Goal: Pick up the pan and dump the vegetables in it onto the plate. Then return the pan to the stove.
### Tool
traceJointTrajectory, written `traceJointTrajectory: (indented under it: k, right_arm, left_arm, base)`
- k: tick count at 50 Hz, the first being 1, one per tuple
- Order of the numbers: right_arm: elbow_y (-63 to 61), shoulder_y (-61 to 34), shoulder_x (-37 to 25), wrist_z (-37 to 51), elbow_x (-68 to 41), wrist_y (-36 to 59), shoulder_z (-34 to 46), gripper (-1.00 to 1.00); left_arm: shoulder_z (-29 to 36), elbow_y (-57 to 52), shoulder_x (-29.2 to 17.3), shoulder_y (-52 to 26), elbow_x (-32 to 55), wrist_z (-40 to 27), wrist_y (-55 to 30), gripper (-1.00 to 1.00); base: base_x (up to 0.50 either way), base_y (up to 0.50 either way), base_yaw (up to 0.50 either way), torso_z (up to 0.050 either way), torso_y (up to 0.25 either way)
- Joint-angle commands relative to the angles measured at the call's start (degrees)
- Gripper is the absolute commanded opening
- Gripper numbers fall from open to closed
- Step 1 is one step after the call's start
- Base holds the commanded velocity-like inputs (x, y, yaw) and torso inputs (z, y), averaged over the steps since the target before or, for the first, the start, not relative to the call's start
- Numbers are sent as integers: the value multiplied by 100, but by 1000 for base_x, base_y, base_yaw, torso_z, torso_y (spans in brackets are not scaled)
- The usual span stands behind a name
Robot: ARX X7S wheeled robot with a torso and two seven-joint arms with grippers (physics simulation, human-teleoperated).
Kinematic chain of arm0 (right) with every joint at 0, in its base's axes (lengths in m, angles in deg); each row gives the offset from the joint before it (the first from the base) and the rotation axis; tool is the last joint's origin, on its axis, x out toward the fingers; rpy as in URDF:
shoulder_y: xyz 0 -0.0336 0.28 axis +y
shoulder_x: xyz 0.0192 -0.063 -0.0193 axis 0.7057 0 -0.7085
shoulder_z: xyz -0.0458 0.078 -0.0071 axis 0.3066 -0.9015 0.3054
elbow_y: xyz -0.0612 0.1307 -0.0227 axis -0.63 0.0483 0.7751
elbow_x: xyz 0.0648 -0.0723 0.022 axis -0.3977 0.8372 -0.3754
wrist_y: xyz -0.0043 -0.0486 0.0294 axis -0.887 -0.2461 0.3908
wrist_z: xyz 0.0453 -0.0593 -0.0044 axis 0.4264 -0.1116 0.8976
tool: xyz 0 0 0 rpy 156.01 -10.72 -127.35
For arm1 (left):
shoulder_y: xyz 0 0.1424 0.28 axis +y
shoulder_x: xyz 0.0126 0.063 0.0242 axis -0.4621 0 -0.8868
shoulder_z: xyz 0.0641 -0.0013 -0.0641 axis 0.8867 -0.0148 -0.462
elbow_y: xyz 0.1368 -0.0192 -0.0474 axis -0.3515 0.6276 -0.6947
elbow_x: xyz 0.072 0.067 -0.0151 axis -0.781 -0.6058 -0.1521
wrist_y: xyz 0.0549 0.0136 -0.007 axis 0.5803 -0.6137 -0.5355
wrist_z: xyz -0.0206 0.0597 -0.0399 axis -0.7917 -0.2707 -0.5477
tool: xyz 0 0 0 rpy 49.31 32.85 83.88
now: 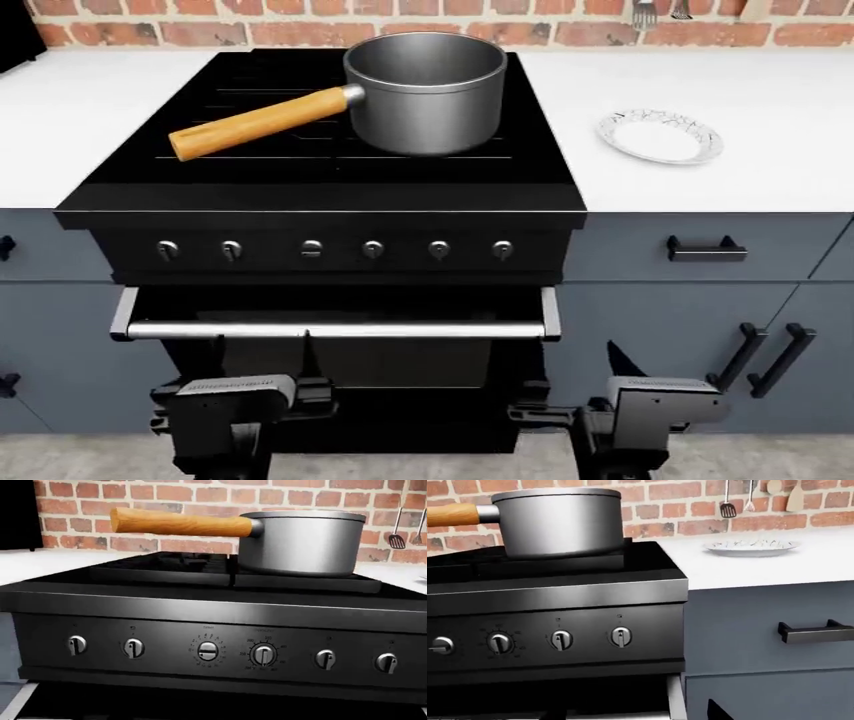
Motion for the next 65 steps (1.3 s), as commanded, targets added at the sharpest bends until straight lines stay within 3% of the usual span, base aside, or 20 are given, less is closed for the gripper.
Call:
traceJointTrajectory:
  k: [1,6,10,12,13,15,17,19,24,28,33,38,44,51,57,64,65]
  right_arm:
    - [-1574,-270,-495,175,-685,1493,-296,100]
    - [-2917,-822,-980,384,-1457,3187,-629,100]
    - [-3830,-1609,-1266,763,-2521,4775,-1229,100]
    - [-4193,-2043,-1349,1022,-3175,5619,-1577,100]
    - [-4333,-2271,-1371,1172,-3511,6024,-1767,100]
    - [-4519,-2718,-1374,1477,-4175,6744,-2148,100]
    - [-4577,-3184,-1360,1817,-4825,7383,-2507,100]
    - [-4526,-3606,-1338,2143,-5382,7908,-2797,100]
    - [-3944,-4316,-1615,3573,-7211,8316,-2979,100]
    - [-2827,-5297,-2250,5103,-8982,8028,-2074,100]
    - [-1683,-6862,-2755,5875,-10001,7759,-731,100]
    - [-903,-7877,-2811,5871,-10095,7852,-85,100]
    - [-438,-8433,-2878,5766,-10131,7921,260,100]
    - [198,-9302,-2983,5809,-10432,7938,787,100]
    - [337,-9619,-3133,6080,-10888,7856,1272,100]
    - [420,-9735,-3358,6241,-11586,7611,1673,100]
    - [448,-9767,-3354,6248,-11595,7573,1682,100]
  left_arm:
    - [-472,-2379,-477,-135,471,-631,-2157,100]
    - [-1105,-3922,-971,-987,1250,-952,-4654,100]
    - [-2306,-4886,-1193,-2459,2721,-1038,-7470,100]
    - [-3088,-4745,-1634,-3374,4440,-2407,-8483,100]
    - [-3131,-4241,-2097,-3789,5300,-3266,-8476,100]
    - [-2280,-3554,-3072,-4476,7018,-4985,-7700,100]
    - [-1749,-3269,-3486,-4979,8737,-6611,-7304,100]
    - [-1294,-2994,-3712,-5434,10456,-6858,-7106,100]
    - [32,-2049,-4118,-6862,11474,-7316,-6840,100]
    - [1040,-958,-4015,-7945,11740,-7318,-7106,100]
    - [1520,-120,-3652,-8661,11530,-7030,-7452,100]
    - [1825,402,-3432,-9211,11353,-6838,-7713,100]
    - [1989,885,-3265,-9789,11095,-6572,-7942,100]
    - [2205,1580,-2924,-10542,10397,-5696,-8340,100]
    - [2600,2355,-2749,-11339,10304,-5288,-8384,100]
    - [3004,2334,-2742,-11667,9974,-4195,-8421,100]
    - [3185,2435,-2785,-11723,10213,-4342,-8398,100]
  base:
    - [0,0,0,0,0]
    - [0,0,0,0,0]
    - [0,0,0,0,0]
    - [0,0,0,0,0]
    - [0,0,0,0,0]
    - [0,0,0,0,0]
    - [0,0,0,0,0]
    - [0,0,0,0,0]
    - [0,0,0,0,0]
    - [0,0,0,0,0]
    - [0,0,0,0,0]
    - [0,0,0,0,0]
    - [0,0,0,0,0]
    - [0,0,0,0,0]
    - [0,0,0,0,0]
    - [384,-22,0,0,0]
    - [500,-39,0,0,0]
